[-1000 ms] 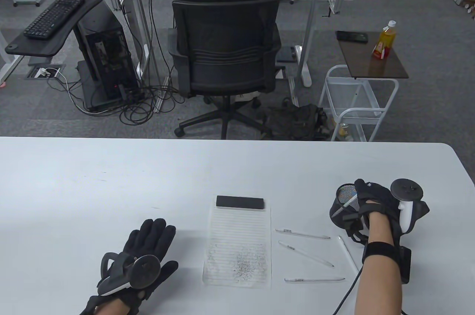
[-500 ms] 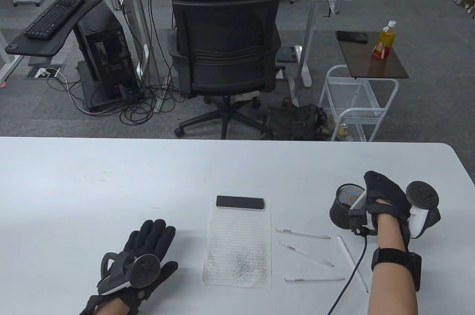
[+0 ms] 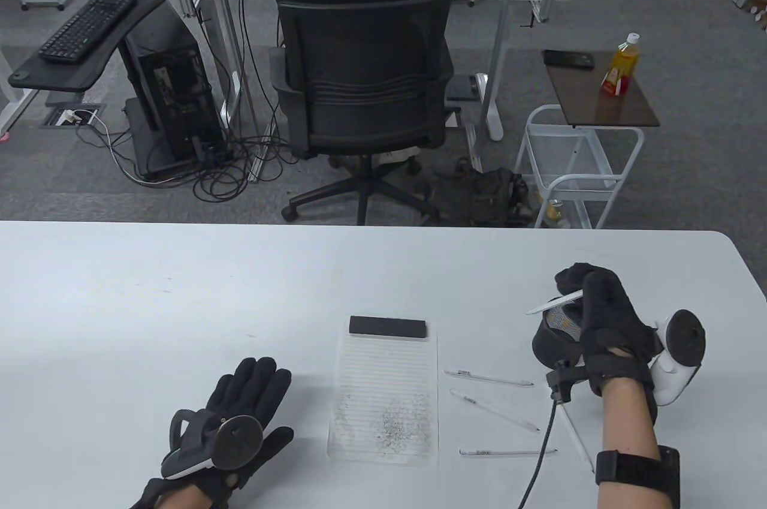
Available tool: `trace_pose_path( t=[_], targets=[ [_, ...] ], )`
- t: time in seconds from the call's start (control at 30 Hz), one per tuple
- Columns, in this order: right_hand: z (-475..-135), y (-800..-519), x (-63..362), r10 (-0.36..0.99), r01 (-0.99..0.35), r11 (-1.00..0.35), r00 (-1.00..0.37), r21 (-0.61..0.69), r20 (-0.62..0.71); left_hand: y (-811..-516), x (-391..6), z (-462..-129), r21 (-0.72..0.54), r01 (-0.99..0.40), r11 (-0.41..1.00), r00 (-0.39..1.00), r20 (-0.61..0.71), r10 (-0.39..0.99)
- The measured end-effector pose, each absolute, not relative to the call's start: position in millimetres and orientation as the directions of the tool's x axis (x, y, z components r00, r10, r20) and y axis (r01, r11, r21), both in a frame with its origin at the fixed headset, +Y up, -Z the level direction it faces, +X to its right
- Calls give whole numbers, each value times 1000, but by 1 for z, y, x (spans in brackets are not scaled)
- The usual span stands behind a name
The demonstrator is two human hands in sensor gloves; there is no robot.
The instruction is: Press to extend mechanical pencil leads
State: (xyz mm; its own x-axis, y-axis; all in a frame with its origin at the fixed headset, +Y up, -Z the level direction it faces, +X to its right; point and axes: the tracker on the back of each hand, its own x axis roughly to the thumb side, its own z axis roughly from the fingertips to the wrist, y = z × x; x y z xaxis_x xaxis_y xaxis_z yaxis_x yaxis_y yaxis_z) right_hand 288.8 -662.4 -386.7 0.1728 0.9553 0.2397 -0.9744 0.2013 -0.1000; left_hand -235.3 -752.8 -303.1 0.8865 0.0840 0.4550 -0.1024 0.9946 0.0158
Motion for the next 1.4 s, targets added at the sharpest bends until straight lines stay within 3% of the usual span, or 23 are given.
trace_pose_path(
  t=[0.1,0.33,0.53,0.67,1.07,1.17,1.4],
  targets=[
    [-383,-680,257,910,-935,354,342,-11,233,-753,-233,-302,12,-106,994,882,463,88],
    [-392,-732,187,867,-880,440,468,179,168,-755,-232,-303,-5,-107,994,877,471,97],
    [-393,-767,174,869,-871,466,484,155,105,-753,-234,-303,-5,-112,994,876,471,101],
    [-389,-777,168,789,-794,587,605,155,111,-752,-233,-303,2,-113,994,874,476,98],
    [-384,-784,157,746,-774,620,632,125,211,-752,-235,-303,14,-120,993,877,470,99],
    [-383,-784,157,708,-732,654,682,193,184,-754,-236,-303,5,-120,993,877,469,104],
    [-384,-788,158,732,-755,632,656,174,184,-754,-237,-304,9,-119,993,879,466,102]
  ],
)
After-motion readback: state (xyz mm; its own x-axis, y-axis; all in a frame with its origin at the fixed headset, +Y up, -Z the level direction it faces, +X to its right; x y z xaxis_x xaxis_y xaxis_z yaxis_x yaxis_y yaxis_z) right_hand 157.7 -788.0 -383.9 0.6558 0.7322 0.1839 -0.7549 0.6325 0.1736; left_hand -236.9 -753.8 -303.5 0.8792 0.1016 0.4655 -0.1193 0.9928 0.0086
